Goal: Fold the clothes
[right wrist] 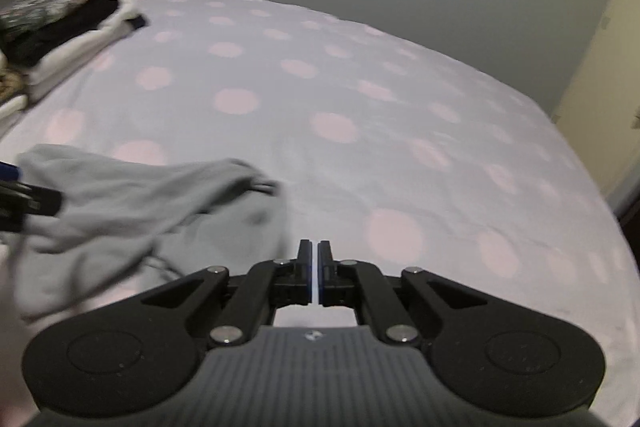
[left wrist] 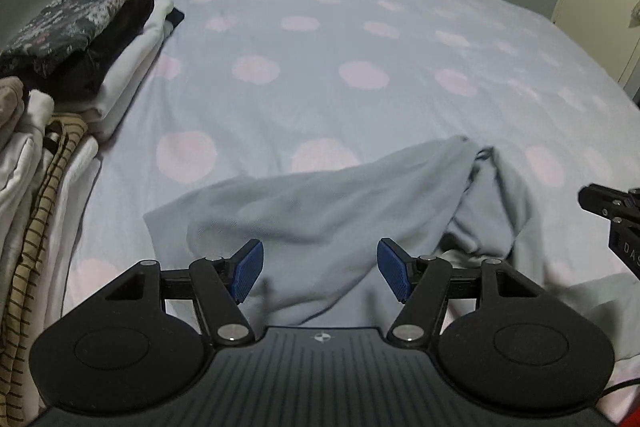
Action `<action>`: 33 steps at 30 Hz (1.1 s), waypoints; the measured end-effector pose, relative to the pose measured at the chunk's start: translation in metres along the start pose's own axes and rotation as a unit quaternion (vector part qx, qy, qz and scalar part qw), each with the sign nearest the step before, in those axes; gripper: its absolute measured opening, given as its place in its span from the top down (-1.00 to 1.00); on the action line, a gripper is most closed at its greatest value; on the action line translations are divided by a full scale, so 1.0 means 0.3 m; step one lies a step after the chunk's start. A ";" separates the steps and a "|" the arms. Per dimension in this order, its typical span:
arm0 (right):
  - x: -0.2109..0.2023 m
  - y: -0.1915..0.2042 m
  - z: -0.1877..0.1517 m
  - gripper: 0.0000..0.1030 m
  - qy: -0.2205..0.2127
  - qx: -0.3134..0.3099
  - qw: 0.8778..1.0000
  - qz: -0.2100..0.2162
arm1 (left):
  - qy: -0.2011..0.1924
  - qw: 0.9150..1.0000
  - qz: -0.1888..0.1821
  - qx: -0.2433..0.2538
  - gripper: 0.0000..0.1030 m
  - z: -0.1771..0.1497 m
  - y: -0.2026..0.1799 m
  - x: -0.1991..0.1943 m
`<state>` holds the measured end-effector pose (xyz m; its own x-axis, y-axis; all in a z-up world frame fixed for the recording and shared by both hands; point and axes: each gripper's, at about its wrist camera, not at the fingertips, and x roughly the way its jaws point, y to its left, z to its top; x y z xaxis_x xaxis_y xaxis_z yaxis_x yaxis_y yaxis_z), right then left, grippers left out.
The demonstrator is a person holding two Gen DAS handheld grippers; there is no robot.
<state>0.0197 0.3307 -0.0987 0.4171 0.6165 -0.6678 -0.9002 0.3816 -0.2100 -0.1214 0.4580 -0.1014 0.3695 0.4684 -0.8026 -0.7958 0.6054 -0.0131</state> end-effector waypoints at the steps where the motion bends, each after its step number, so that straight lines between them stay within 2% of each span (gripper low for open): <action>1: 0.007 0.030 0.009 0.90 -0.004 -0.006 1.000 0.012 | 0.002 1.000 0.006 0.000 -0.45 -0.003 0.012 0.008; 4: 0.020 0.118 0.037 0.88 -0.021 -0.028 0.998 0.046 | 0.007 1.000 0.023 0.000 -0.46 -0.013 0.049 0.029; 6: 0.031 0.168 0.054 0.84 -0.029 -0.042 0.996 0.067 | 0.015 0.999 0.033 -0.018 -0.46 -0.013 0.092 0.041; 9: 0.050 0.239 0.067 0.65 -0.036 -0.066 0.992 0.100 | 0.028 0.998 0.037 -0.052 -0.46 -0.010 0.159 0.062; 10: 0.057 0.258 0.066 0.51 -0.035 -0.073 0.991 0.110 | 0.032 0.997 0.036 -0.064 -0.46 -0.008 0.180 0.069; 14: 0.084 0.332 0.052 0.34 -0.023 -0.099 0.982 0.156 | 0.040 0.995 0.044 -0.080 -0.46 -0.006 0.223 0.091; 20: 0.089 0.431 -0.015 0.28 0.005 -0.147 0.964 0.223 | 0.055 0.994 0.054 -0.078 -0.46 -0.005 0.236 0.124; 29: 0.063 0.511 -0.084 0.10 0.041 -0.178 0.946 0.269 | 0.079 0.993 0.066 -0.052 -0.46 -0.019 0.213 0.152; 33: 0.065 0.552 -0.110 0.04 0.057 -0.195 0.942 0.269 | 0.084 0.993 0.070 -0.045 -0.46 -0.024 0.205 0.154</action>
<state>-0.1255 0.3832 -0.1700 -0.1082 0.5623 -0.8198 -0.9643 -0.2598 -0.0510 -0.1568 0.5122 -0.1435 0.1727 0.4254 -0.8884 -0.8759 0.4789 0.0591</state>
